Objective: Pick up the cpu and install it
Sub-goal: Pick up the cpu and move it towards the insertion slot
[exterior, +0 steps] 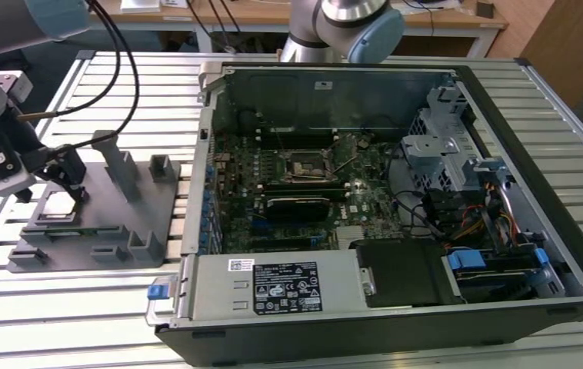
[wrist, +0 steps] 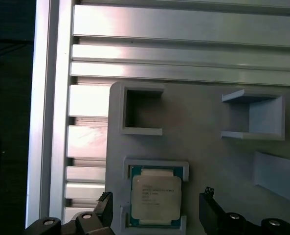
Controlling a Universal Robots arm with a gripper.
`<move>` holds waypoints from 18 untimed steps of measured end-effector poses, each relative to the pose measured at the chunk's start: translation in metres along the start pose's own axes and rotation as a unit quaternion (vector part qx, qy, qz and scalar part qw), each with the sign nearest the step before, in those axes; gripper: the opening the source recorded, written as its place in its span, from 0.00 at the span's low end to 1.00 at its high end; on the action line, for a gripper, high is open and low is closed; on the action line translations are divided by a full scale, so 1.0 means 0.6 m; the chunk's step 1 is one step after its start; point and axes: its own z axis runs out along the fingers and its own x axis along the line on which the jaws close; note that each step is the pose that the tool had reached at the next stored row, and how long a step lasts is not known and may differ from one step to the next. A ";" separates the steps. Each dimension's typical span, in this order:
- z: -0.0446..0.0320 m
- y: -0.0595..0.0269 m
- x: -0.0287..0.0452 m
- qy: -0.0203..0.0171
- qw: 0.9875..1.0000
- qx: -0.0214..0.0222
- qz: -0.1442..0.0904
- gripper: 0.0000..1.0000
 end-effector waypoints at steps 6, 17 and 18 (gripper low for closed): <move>0.011 0.000 0.000 0.000 1.000 0.000 0.000 0.79; 0.019 0.000 0.001 0.000 1.000 0.000 0.001 0.71; 0.019 0.000 0.001 0.000 1.000 0.000 0.001 0.71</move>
